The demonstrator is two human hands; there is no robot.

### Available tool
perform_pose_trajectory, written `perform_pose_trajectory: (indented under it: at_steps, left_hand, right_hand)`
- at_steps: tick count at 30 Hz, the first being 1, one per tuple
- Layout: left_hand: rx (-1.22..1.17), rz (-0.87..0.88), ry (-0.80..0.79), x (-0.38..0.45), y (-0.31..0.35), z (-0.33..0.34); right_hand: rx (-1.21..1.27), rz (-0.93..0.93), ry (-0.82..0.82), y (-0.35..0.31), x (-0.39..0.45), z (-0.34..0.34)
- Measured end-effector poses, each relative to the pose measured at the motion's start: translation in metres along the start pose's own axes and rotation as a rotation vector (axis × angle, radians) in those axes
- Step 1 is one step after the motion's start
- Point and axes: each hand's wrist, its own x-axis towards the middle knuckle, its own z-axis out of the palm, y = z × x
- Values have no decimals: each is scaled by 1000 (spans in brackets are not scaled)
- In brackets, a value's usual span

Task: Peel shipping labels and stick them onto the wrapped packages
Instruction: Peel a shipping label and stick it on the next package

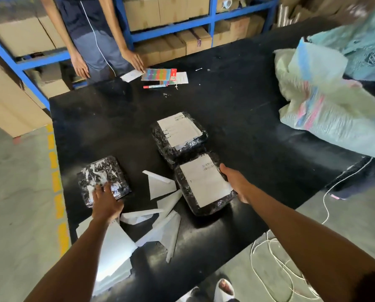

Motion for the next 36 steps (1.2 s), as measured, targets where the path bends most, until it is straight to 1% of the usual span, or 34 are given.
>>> perform_pose_trajectory:
  at_steps: [3,4,7,10,12,13,15,17,18,20,22,24,25,27,29,31,33,36]
  left_hand:
    - [-26,15,17,-9,5,5]
    - [-28,20,14,-9,4,7]
    - [-39,21,-7,-9,2,7]
    - [-52,35,1,-11,1,8]
    - [-77,45,28,-14,0,7]
    - [-107,46,45,-16,0,7]
    - [-166,70,89,-21,-3,7]
    - [-200,111,118,-28,-8,7]
    - [-215,135,128,-31,-11,7]
    - [-290,150,160,-40,-20,9]
    - [-374,158,198,-50,-30,8]
    - [-429,147,257,-65,-48,8]
    - [-448,117,287,-73,-54,9]
    - [-473,-13,377,-88,-72,9]
    - [-479,-119,432,-98,-86,16]
    - [-477,-175,347,-107,-96,29]
    - [-453,-176,264,-111,-101,42]
    - [-442,-148,249,-111,-101,50]
  right_hand:
    - [-27,1,-5,-7,3,3]
    - [-84,-26,22,-9,6,4]
    - [-433,-144,192,-16,15,7]
    - [-668,-268,243,-28,15,17]
    - [-836,-381,277,-33,8,29]
    - [-909,-467,307,-33,3,36]
    - [-968,-650,347,-36,-6,56]
    - [-908,-792,293,-39,-15,84]
    - [-856,-844,236,-38,-18,98]
    - [-760,-891,66,-36,-26,131]
    - [-684,-857,-117,-31,-32,163]
    - [-678,-787,-277,-21,-34,198]
    - [-702,-738,-335,-15,-34,212]
    - [-752,-627,-441,-2,-37,244]
    - [-783,-547,-476,9,-39,261]
    - [-800,-494,-499,21,-40,277]
    - [-841,-456,-510,32,-40,290]
    - [-821,-397,-455,42,-41,302]
